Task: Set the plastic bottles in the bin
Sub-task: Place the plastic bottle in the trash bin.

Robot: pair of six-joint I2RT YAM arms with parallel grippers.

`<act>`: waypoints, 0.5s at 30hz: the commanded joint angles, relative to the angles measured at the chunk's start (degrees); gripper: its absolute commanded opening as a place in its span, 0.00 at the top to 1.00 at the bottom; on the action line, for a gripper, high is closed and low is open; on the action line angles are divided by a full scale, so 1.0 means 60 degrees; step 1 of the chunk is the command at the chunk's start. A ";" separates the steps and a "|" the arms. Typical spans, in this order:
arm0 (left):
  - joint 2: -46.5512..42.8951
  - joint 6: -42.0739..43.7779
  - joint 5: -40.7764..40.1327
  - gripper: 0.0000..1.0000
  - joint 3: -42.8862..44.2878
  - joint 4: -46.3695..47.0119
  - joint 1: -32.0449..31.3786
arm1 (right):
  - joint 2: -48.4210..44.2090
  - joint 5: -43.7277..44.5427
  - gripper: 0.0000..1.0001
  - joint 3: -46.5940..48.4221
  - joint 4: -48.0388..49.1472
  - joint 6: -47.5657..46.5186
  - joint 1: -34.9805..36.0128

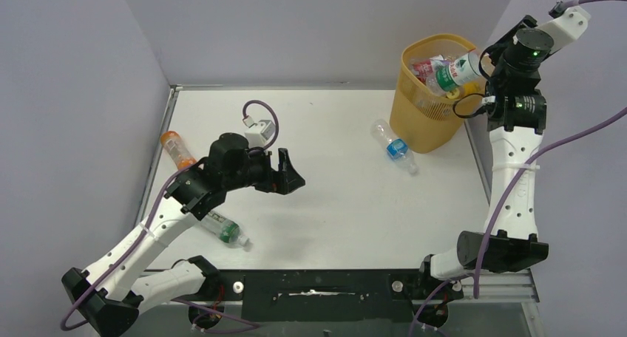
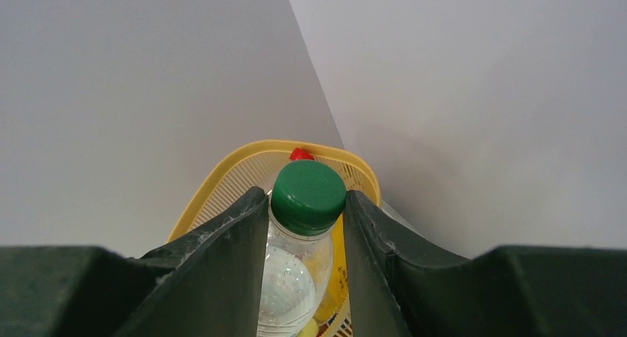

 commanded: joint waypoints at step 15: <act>0.0276 0.0452 0.0473 0.13 -0.0054 0.0678 0.0347 | 0.0336 0.0512 0.93 -0.0784 0.2168 -0.0013 -0.0011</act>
